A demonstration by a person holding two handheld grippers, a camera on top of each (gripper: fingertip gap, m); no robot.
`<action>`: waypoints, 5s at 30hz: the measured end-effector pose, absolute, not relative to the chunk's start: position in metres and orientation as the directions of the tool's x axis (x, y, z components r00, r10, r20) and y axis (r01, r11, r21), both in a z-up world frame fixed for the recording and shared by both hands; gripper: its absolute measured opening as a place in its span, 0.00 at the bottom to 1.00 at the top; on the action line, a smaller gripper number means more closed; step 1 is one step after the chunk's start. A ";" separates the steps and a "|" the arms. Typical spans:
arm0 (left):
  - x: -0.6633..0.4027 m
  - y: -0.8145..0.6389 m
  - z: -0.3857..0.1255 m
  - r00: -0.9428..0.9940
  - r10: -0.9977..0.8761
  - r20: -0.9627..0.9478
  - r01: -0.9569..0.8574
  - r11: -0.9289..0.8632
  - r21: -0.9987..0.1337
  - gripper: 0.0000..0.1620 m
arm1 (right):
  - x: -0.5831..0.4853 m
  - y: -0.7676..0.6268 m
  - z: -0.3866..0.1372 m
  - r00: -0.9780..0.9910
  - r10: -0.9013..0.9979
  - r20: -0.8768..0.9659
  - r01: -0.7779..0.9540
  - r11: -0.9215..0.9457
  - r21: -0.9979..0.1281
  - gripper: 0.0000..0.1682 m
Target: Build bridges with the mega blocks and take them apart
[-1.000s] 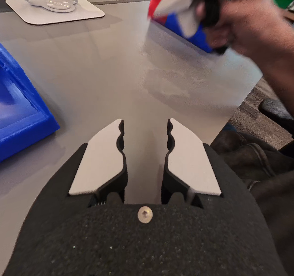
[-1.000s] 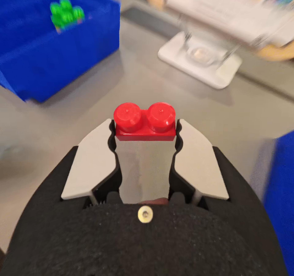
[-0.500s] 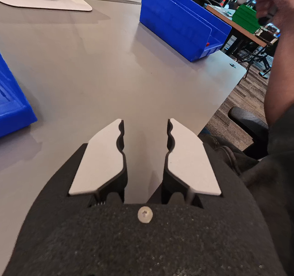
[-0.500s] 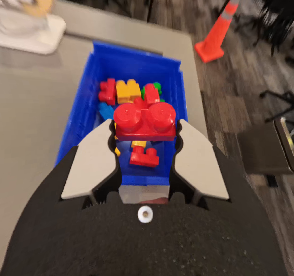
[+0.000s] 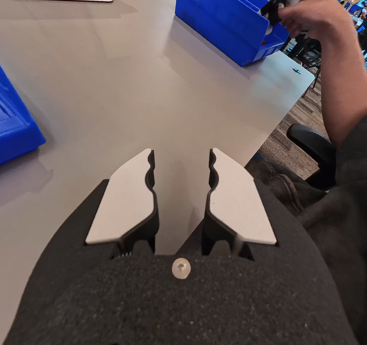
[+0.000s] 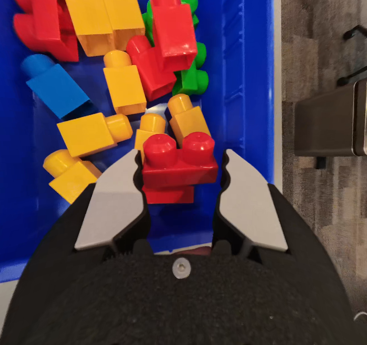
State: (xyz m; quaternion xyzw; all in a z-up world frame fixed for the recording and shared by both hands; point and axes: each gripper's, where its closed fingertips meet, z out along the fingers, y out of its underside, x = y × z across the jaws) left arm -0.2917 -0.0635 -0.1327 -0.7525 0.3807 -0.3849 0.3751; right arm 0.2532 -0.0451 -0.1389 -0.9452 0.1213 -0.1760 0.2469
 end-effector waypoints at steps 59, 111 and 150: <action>-0.401 0.298 -0.130 0.952 -0.302 0.048 -0.254 -0.867 -0.429 0.21 | -0.098 -0.068 -0.125 0.859 0.510 0.052 0.220 -0.274 -0.936 0.29; -0.241 0.003 0.029 -0.120 -0.885 0.449 -0.045 -0.447 -0.893 0.20 | -0.126 -0.051 -0.059 0.429 0.859 -0.281 0.113 -0.359 -0.926 0.21; -0.213 -0.014 -0.017 -0.059 -0.893 0.446 -0.244 -0.420 -0.874 0.20 | -0.189 -0.045 -0.069 0.360 0.853 -0.378 0.109 -0.441 -0.891 0.37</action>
